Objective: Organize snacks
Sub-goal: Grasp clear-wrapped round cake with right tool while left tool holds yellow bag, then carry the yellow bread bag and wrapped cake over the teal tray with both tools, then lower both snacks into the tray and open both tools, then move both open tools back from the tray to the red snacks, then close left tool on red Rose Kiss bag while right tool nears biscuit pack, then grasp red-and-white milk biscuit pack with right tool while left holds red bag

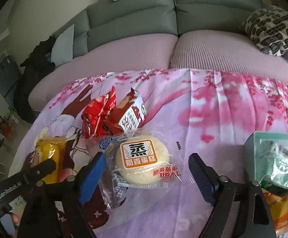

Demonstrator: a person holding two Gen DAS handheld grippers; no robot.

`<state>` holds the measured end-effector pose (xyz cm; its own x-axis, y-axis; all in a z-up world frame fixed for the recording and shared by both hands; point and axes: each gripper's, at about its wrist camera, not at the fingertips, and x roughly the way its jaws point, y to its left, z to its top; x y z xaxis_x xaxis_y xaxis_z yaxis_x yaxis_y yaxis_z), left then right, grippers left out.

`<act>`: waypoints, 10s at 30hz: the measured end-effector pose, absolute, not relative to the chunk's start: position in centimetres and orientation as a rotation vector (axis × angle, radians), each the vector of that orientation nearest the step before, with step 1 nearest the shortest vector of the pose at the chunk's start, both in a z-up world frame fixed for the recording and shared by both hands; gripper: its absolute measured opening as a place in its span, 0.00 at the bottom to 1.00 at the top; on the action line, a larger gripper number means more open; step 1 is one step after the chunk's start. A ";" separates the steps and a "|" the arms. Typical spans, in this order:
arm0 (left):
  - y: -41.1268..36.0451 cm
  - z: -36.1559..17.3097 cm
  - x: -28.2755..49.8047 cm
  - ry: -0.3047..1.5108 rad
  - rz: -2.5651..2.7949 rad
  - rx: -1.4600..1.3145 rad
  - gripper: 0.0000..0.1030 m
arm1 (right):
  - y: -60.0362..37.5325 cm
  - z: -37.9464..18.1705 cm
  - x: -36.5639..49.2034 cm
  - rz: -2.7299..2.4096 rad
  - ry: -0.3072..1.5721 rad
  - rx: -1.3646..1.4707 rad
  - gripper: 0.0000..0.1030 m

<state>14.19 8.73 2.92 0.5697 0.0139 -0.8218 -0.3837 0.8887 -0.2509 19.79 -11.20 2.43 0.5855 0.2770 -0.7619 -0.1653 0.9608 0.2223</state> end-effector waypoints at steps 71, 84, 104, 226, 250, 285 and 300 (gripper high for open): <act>-2.8 10.7 12.6 0.782 0.007 -0.244 0.42 | -29.8 11.2 8.7 -0.183 0.750 0.454 0.68; -11.9 10.8 11.8 0.805 -0.200 -0.142 0.42 | -37.8 10.7 5.7 -0.375 0.724 0.562 0.69; -23.6 9.2 8.7 0.851 -0.423 0.041 0.42 | -43.9 9.5 2.9 -0.509 0.711 0.634 0.70; -0.8 7.4 13.2 0.811 0.260 -0.280 0.99 | -24.2 9.9 11.1 -0.079 0.870 0.264 1.00; 6.9 6.0 13.7 0.776 0.298 -0.404 0.99 | -15.0 8.2 13.9 0.155 0.868 0.236 1.00; 6.4 1.5 25.9 1.074 -0.233 -0.736 0.70 | -13.9 0.3 26.8 0.356 1.112 0.694 0.58; 7.8 0.3 25.5 1.066 -0.141 -0.778 0.56 | -12.8 -0.2 27.7 0.364 1.134 0.697 0.50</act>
